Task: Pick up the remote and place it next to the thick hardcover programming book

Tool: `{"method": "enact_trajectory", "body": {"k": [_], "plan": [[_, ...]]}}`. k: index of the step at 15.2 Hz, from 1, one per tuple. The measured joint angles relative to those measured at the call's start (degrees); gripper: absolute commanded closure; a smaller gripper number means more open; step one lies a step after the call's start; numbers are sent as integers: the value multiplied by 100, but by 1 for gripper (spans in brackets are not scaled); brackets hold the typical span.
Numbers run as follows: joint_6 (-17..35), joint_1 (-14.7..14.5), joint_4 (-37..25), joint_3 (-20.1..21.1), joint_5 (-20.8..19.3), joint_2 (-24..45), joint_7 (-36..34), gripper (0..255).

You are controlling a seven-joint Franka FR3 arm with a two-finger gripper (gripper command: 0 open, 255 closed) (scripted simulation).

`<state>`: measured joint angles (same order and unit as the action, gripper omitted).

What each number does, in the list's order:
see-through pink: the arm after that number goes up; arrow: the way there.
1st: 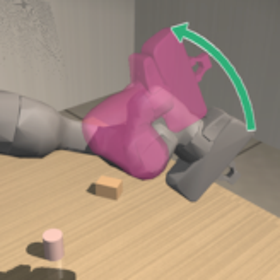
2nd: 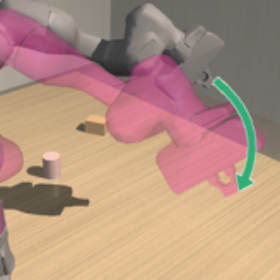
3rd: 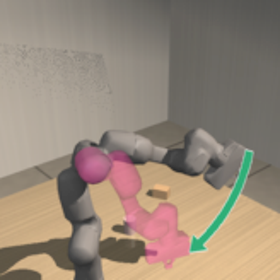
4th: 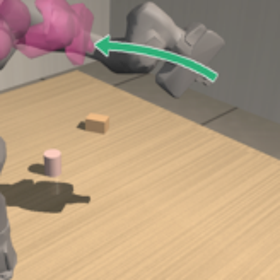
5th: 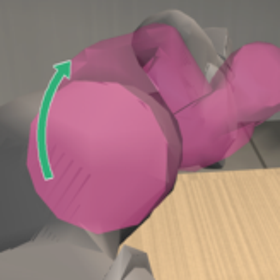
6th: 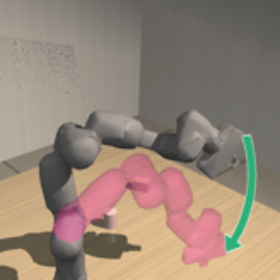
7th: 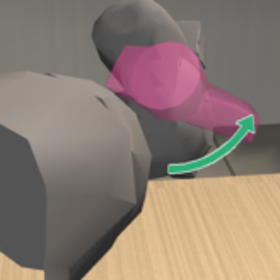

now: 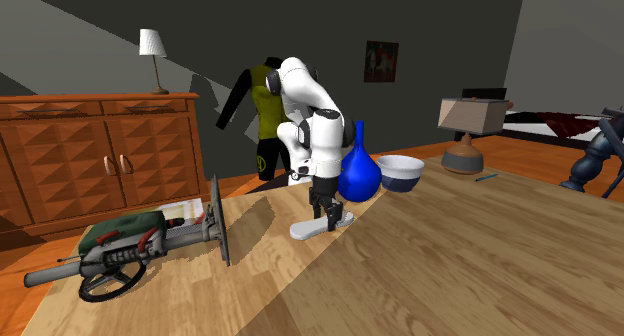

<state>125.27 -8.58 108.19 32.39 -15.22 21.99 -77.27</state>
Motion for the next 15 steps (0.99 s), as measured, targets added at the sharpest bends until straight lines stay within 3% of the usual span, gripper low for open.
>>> {"method": "enact_trajectory", "body": {"k": [8,15], "plan": [[1,0,0,0,0,0,0,255],[-379,67,-178,86,185,-243,130,255]]}}
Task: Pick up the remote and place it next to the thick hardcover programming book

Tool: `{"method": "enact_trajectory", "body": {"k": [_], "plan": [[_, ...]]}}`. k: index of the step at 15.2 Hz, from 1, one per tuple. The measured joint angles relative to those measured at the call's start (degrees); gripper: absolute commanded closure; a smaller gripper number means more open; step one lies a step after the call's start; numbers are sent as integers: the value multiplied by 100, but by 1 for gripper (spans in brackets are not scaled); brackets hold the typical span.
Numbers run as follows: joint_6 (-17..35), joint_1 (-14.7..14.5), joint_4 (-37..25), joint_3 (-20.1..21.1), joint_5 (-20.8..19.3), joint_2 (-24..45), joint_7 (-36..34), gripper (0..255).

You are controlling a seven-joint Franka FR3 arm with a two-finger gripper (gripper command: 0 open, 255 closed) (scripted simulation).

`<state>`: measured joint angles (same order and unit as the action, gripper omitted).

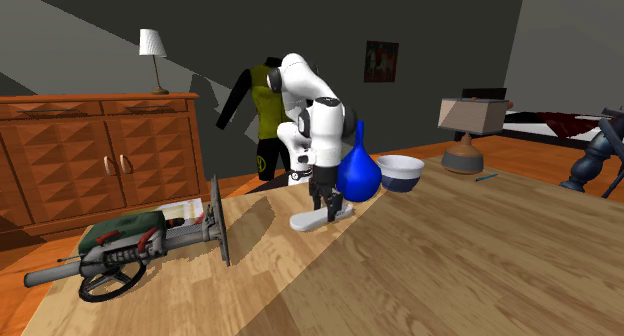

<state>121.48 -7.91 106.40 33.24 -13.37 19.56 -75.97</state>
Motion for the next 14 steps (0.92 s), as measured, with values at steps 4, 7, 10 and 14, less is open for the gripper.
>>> {"method": "enact_trajectory", "body": {"k": [4,7,10,14], "plan": [[-261,16,-166,43,93,-116,54,255],[-446,48,-256,74,176,-232,117,255],[-627,65,-351,104,251,-338,156,255],[-748,211,-296,102,395,-560,359,255]]}}
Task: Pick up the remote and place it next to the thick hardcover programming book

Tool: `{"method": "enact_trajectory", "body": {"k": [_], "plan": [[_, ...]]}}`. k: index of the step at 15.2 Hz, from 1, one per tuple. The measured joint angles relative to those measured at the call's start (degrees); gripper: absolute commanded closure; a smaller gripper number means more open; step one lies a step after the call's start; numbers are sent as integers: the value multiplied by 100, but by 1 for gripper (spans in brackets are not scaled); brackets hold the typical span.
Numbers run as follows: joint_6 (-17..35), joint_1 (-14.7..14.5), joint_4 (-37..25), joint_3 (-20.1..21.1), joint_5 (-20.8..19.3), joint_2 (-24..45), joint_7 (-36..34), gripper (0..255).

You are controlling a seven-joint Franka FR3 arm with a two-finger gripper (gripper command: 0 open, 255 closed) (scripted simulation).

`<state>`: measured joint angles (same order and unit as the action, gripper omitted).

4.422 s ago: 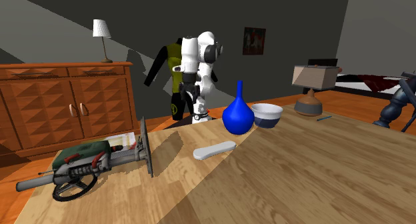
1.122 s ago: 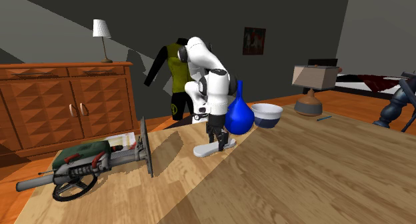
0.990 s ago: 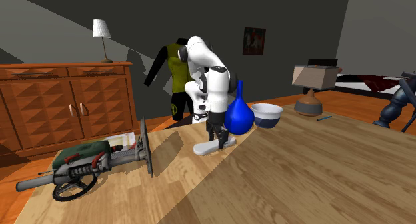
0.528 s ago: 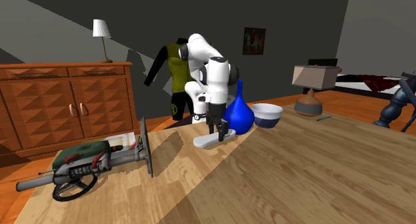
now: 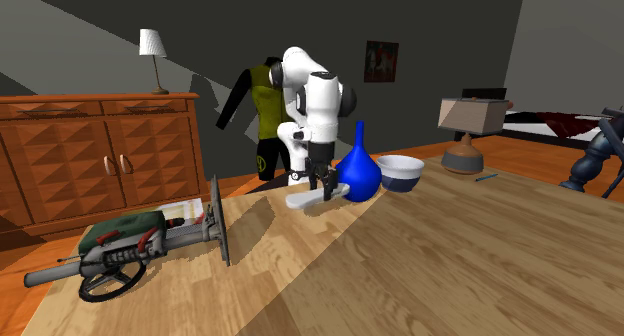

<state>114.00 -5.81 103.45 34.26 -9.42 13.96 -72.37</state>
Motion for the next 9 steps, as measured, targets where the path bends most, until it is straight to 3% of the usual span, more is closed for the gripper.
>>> {"method": "enact_trajectory", "body": {"k": [9], "plan": [[401,882,1442,-372,781,-1305,1487,255]]}}
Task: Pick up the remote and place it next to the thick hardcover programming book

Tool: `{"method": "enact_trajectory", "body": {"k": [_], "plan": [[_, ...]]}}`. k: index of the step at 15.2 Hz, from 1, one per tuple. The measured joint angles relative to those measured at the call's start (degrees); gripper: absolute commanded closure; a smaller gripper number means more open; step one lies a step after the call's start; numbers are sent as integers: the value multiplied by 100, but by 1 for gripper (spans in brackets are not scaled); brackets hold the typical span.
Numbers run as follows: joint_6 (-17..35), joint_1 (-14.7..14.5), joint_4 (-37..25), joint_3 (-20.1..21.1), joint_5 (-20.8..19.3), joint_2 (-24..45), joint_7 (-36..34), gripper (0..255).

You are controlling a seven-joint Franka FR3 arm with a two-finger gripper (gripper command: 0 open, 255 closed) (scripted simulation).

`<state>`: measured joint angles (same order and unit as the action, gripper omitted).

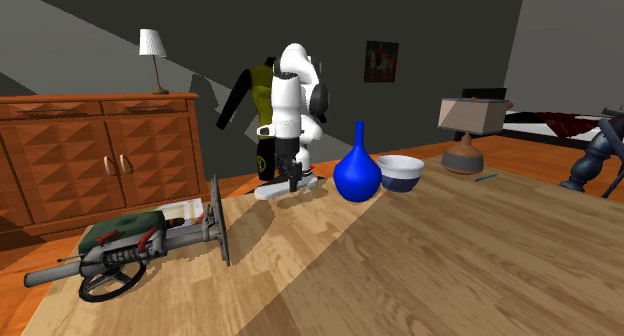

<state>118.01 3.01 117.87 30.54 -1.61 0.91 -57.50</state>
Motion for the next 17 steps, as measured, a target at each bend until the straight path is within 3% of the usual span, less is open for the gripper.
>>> {"method": "enact_trajectory", "body": {"k": [9,17], "plan": [[135,559,940,-699,414,-907,1478,255],[344,913,1301,-1207,392,-1057,2347,255]]}}
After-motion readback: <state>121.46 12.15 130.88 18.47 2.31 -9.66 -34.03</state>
